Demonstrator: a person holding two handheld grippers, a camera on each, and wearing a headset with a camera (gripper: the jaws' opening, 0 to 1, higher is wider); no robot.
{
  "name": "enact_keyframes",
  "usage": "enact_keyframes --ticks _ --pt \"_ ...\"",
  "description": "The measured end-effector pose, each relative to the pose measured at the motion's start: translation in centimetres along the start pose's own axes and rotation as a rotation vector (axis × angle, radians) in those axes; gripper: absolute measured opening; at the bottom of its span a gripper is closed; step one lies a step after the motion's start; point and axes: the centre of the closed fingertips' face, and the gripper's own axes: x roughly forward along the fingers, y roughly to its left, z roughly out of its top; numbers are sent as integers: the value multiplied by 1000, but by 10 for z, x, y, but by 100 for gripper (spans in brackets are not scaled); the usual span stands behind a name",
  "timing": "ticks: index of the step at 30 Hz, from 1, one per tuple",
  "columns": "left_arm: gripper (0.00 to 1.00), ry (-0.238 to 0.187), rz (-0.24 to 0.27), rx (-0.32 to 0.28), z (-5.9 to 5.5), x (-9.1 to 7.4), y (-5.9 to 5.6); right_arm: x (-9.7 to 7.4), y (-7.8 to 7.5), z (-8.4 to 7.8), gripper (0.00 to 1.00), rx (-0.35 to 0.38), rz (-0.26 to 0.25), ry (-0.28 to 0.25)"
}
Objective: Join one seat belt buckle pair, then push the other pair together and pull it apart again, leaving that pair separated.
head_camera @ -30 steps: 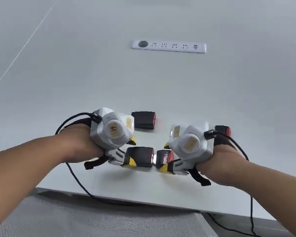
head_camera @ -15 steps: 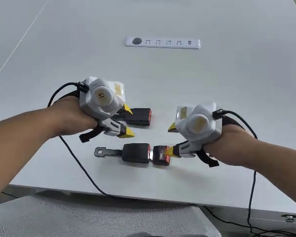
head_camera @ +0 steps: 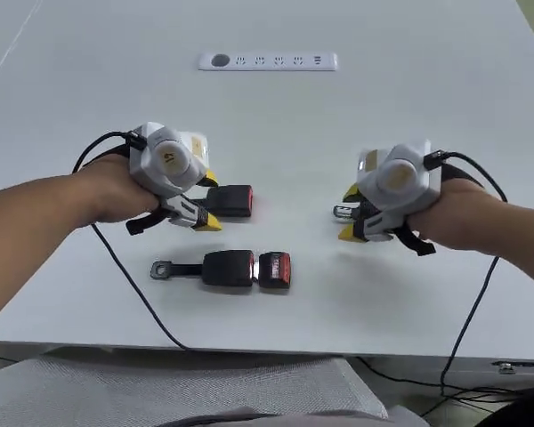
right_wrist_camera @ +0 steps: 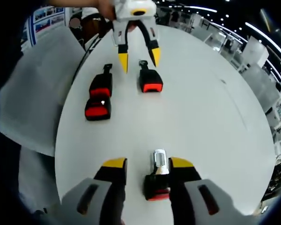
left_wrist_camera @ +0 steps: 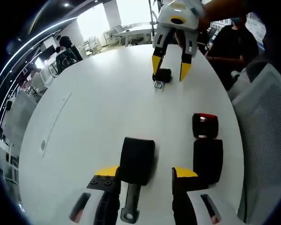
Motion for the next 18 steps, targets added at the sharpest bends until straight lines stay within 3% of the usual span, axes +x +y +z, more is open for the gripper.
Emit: enact_keyframes --ticks 6,11,18 --pt "48 26 4 -2 -6 7 14 -7 -15 -25 37 21 -39 23" --pt "48 97 -24 42 -19 17 16 -5 -19 -39 37 48 -30 43" --pt "42 96 -55 46 -14 27 16 1 -19 -49 35 43 1 68"
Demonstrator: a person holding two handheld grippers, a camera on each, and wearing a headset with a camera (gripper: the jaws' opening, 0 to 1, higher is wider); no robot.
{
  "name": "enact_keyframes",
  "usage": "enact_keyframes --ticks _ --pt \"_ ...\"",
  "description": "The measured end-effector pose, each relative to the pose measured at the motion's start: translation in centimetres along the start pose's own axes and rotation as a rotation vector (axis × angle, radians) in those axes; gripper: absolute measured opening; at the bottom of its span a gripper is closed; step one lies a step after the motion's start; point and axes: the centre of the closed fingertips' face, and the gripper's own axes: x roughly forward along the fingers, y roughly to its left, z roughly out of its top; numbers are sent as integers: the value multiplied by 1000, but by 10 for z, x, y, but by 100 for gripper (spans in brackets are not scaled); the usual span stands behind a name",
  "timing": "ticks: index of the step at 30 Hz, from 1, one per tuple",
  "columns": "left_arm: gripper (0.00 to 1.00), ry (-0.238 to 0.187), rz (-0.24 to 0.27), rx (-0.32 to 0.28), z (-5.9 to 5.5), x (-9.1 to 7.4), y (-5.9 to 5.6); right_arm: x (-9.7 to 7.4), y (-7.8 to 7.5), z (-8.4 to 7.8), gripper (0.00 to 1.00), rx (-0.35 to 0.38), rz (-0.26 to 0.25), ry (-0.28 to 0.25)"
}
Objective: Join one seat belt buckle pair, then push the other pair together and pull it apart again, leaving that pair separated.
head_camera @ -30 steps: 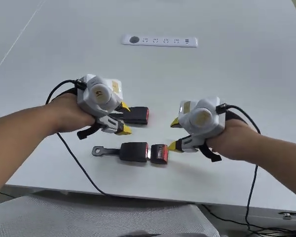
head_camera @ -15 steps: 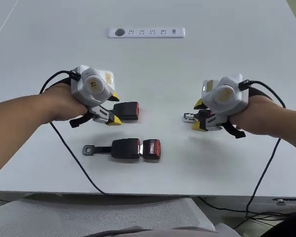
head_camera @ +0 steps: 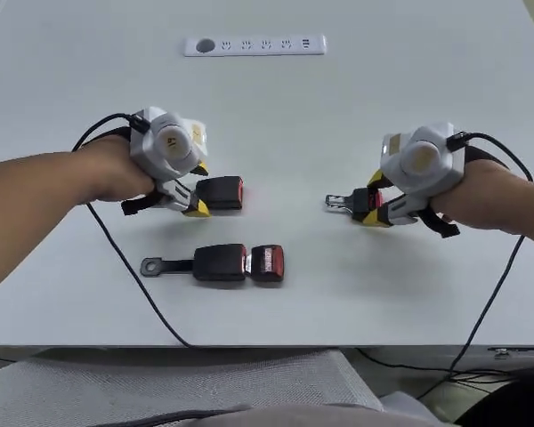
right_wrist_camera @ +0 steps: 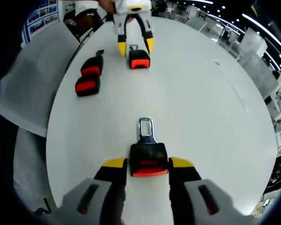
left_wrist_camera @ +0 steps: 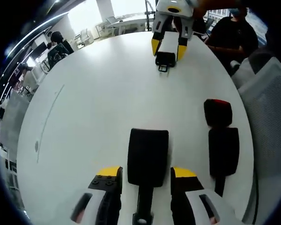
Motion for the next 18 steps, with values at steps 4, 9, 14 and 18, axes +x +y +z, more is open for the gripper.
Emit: enact_keyframes --ticks 4,9,14,18 --pt "33 4 -12 13 2 2 -1 -1 -1 2 33 -5 7 -3" --pt "32 10 -14 26 1 2 -2 -1 0 3 32 -22 14 7" --pt "32 26 1 61 -3 4 -2 -3 3 6 31 -20 17 13" --pt "32 17 -2 53 -4 4 -2 -2 6 13 31 -33 20 13"
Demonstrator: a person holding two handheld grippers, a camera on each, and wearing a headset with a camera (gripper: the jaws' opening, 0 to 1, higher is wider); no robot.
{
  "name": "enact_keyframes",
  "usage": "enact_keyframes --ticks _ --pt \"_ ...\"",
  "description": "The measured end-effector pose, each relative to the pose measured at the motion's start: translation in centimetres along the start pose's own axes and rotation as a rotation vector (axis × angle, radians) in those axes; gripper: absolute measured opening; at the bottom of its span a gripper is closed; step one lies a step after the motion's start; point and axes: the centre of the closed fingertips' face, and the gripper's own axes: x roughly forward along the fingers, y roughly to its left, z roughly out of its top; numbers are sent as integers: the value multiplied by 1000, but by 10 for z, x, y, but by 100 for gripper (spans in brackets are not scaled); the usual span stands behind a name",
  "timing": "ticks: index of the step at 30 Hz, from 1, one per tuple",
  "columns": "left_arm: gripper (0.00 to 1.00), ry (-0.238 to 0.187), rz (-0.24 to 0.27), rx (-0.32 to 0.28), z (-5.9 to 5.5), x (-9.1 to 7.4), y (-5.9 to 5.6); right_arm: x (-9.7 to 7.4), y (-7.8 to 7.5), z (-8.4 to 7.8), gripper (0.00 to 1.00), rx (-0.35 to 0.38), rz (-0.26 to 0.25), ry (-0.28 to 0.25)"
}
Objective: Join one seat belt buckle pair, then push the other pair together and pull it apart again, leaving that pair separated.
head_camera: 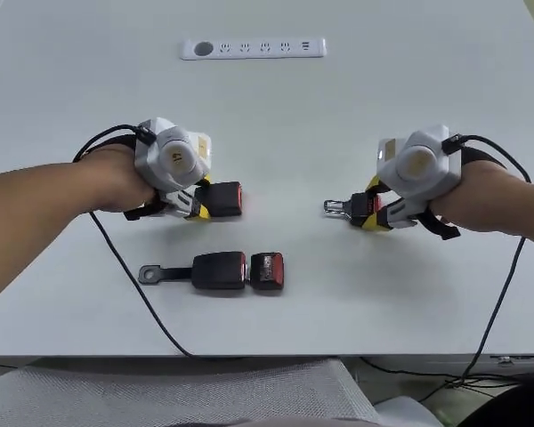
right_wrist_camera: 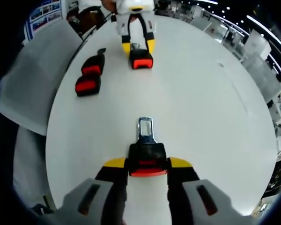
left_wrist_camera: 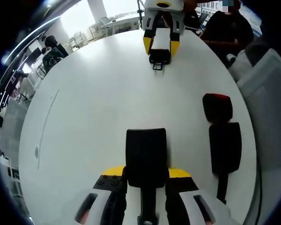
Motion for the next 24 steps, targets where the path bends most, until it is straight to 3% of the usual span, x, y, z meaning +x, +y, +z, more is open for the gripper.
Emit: enact_keyframes --ticks 7,24 --pt "32 12 0 15 0 1 0 9 -2 23 31 -43 -24 -14" --pt "31 6 -13 0 0 1 -1 41 0 90 31 -121 -24 -49"
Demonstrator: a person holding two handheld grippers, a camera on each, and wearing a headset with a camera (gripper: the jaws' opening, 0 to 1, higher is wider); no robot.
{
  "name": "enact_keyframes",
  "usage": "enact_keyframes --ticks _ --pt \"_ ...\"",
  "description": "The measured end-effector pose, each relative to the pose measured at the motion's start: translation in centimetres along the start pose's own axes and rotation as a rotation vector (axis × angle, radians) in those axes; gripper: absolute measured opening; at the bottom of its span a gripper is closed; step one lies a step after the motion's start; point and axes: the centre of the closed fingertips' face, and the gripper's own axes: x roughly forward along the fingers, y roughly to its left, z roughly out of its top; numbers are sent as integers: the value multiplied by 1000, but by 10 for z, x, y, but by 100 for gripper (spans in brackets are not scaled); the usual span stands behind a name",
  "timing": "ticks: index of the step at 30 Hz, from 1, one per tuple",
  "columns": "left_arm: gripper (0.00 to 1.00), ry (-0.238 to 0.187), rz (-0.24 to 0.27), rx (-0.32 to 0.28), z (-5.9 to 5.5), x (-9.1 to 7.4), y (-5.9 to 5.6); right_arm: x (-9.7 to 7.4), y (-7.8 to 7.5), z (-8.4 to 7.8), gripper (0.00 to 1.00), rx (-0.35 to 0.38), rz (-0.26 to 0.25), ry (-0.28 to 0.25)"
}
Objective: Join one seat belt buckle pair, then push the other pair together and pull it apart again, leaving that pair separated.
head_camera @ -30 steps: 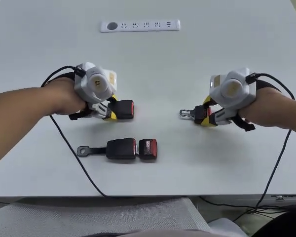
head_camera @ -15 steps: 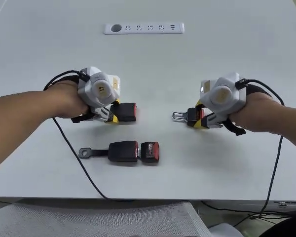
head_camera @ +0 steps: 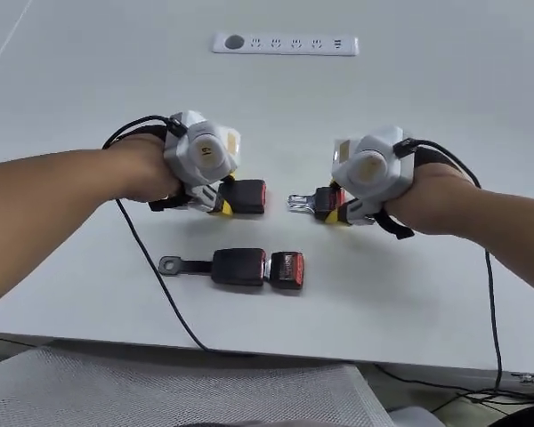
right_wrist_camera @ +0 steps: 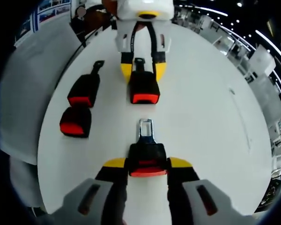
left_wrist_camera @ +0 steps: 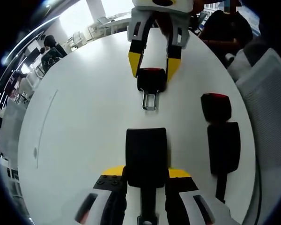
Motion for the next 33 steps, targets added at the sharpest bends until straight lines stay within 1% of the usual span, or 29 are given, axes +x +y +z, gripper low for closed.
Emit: enact_keyframes --ticks 6,13,18,20,21,22,23,28,33 --pt "31 -1 -1 10 0 0 -1 10 -2 17 31 -16 2 -3" --pt "31 2 -2 16 1 -1 -2 15 -2 25 31 -29 7 -10" --pt "31 -5 -1 23 1 -2 -2 19 1 36 31 -35 15 -37" --pt "31 -6 -1 19 1 -1 -2 22 0 39 31 -37 14 -39" --pt "31 -4 0 12 1 -1 -2 21 -1 38 30 -35 13 -34" --pt "31 -3 0 18 1 -1 -2 22 -5 37 30 -33 11 -41" --pt "31 -1 -2 21 1 -1 -2 22 -5 37 30 -28 16 -46" --pt "30 -10 -4 19 2 -1 -3 23 -4 38 29 -10 34 -61" --pt "30 5 -12 31 2 0 -4 24 -2 42 29 1 32 -69"
